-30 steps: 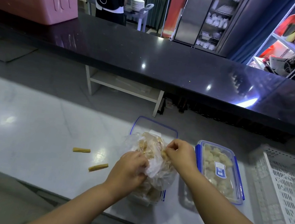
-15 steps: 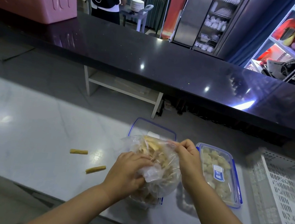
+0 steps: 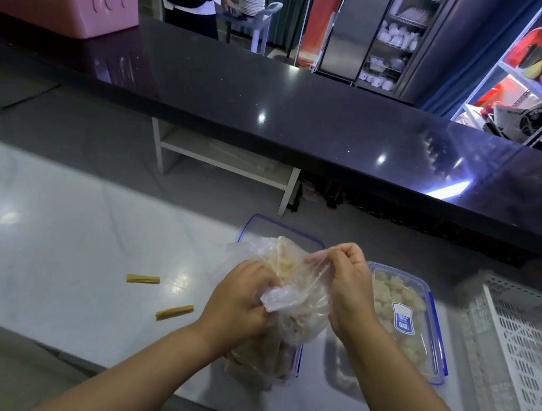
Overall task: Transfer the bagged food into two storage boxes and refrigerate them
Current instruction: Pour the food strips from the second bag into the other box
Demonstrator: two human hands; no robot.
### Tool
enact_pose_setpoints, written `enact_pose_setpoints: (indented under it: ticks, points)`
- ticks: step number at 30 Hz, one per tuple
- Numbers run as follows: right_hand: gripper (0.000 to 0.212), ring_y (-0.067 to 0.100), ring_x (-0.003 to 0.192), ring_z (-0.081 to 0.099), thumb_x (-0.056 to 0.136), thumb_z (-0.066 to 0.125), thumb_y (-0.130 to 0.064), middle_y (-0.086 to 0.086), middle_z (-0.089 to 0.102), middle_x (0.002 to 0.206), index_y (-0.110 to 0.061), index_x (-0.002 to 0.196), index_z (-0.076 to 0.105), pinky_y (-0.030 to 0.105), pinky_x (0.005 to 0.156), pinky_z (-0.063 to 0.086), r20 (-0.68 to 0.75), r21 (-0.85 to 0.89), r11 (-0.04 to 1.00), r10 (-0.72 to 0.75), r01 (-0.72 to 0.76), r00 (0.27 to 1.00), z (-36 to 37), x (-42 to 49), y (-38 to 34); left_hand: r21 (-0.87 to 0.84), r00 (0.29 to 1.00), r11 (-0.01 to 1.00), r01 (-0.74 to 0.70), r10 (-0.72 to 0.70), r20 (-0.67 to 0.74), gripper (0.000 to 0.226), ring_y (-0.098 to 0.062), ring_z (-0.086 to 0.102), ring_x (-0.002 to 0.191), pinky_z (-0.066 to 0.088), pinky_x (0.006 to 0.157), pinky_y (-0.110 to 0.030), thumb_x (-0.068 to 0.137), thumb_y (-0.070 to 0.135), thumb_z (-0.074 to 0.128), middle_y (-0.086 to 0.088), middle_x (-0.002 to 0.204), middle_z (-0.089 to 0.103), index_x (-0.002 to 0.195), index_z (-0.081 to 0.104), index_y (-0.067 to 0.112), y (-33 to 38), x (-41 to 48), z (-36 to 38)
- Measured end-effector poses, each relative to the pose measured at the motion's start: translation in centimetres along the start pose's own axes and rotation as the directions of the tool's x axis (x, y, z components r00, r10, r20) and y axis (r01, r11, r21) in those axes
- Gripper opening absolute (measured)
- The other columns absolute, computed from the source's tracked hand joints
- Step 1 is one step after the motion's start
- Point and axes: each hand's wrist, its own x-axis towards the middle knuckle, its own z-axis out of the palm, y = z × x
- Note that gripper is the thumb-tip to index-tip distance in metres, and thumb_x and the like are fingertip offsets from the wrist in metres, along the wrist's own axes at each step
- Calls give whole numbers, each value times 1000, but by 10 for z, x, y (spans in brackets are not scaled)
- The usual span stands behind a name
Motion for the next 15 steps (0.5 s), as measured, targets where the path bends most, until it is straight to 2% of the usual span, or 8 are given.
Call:
enact_pose_setpoints:
  ticks: [2, 4, 7, 9, 11, 15]
  points:
    - [14, 12, 66, 62, 89, 48, -5, 7, 68, 77, -16, 81, 52, 19, 54, 50, -12, -87, 995, 40, -41, 999, -2, 0, 9, 16, 998, 999, 42, -43, 53, 16, -8, 46, 75, 43, 64, -22, 76, 33, 61, 9, 81, 54, 79, 58, 17, -3, -2, 2]
    - [14, 12, 82, 63, 92, 51, -12, 3, 67, 95, -25, 95, 55, 18, 62, 49, 24, -159, 986, 46, -41, 999, -6, -3, 17, 25, 994, 997, 67, -69, 85, 15, -8, 46, 74, 42, 63, -22, 76, 35, 58, 10, 80, 53, 78, 56, 20, -6, -5, 2]
    - [35, 3, 111, 53, 95, 50, -21, -14, 52, 126, -47, 119, 51, 20, 79, 51, 223, -317, 947, 12, 60, 975, -7, -4, 24, 19, 989, 996, 91, -93, 117, 9, -9, 47, 70, 41, 58, -23, 74, 33, 56, 10, 76, 52, 74, 50, 25, -10, -9, -2]
    - [39, 6, 126, 41, 95, 50, -24, -20, 38, 140, -46, 127, 48, 32, 97, 47, 354, -429, 897, 55, 110, 934, -4, -5, 26, 14, 984, 994, 107, -108, 143, 7, -11, 48, 67, 39, 56, -21, 71, 28, 57, 9, 74, 52, 73, 50, 26, -11, -12, -3]
    - [38, 6, 132, 33, 94, 51, -24, -24, 33, 139, -42, 128, 50, 37, 105, 42, 421, -487, 865, 111, 121, 900, 1, -8, 28, 16, 981, 994, 107, -108, 159, 12, -11, 48, 67, 38, 57, -18, 71, 23, 60, 10, 74, 53, 73, 50, 28, -12, -16, -4]
    - [34, 3, 129, 37, 94, 51, -25, -22, 41, 138, -35, 126, 55, 39, 108, 38, 430, -559, 813, 120, 160, 895, 3, -14, 31, 18, 990, 998, 68, -70, 124, 16, -6, 49, 69, 40, 63, -13, 71, 15, 65, 9, 76, 56, 75, 53, 24, -13, -19, -5]
